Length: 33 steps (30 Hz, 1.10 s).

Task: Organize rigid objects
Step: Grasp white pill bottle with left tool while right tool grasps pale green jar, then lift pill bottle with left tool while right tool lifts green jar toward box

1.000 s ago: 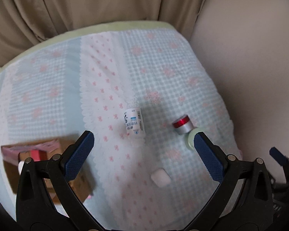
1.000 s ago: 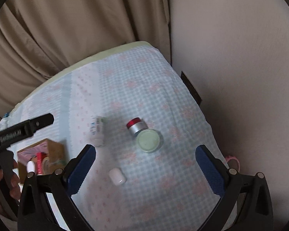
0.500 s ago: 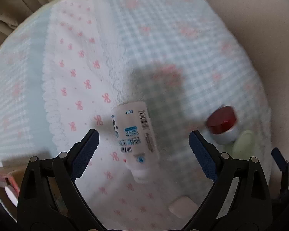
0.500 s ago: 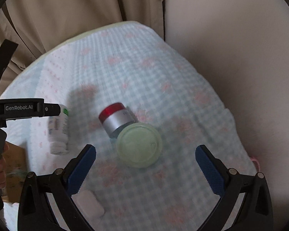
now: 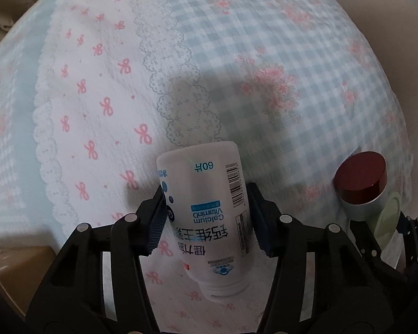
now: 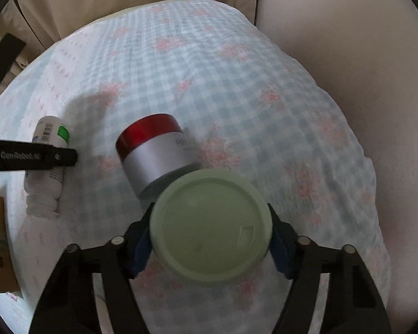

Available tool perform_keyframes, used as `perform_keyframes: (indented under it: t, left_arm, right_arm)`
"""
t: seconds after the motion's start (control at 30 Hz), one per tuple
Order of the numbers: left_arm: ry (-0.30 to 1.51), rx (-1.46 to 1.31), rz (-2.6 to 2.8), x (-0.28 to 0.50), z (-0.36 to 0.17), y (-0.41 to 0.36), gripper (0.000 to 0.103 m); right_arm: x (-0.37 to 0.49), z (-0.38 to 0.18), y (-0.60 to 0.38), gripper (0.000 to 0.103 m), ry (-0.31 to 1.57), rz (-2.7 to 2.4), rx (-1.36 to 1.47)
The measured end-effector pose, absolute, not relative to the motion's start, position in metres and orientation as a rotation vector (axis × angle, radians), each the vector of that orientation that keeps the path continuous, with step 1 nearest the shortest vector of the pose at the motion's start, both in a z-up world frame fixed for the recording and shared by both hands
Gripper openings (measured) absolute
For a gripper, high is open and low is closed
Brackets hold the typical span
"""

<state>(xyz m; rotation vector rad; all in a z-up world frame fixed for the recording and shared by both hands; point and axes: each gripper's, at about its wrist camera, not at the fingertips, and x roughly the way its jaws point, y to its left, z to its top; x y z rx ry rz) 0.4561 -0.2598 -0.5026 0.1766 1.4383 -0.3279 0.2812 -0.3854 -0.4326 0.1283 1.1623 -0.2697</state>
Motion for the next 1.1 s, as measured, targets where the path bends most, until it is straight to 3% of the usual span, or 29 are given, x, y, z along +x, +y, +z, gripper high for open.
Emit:
perform_keyframes:
  t: [0.2, 0.47, 1.1]
  left_arm:
    - [1.417, 0.195, -0.344, 0.45, -0.493, -0.258, 0.05]
    - [1.35, 0.169, -0.358, 0.431, -0.436, -0.256, 0.048]
    - [1.062, 0.008, -0.333, 0.291, -0.203, -0.162, 0.047]
  right_arm:
    - [0.281, -0.431, -0.384, 0.066, 1.171, -0.27, 0.131]
    - [0.274, -0.401, -0.386, 0.066, 1.129, -0.27, 0.174]
    - [0.205, -0.19, -0.331, 0.066, 0.925, -0.098, 0.073]
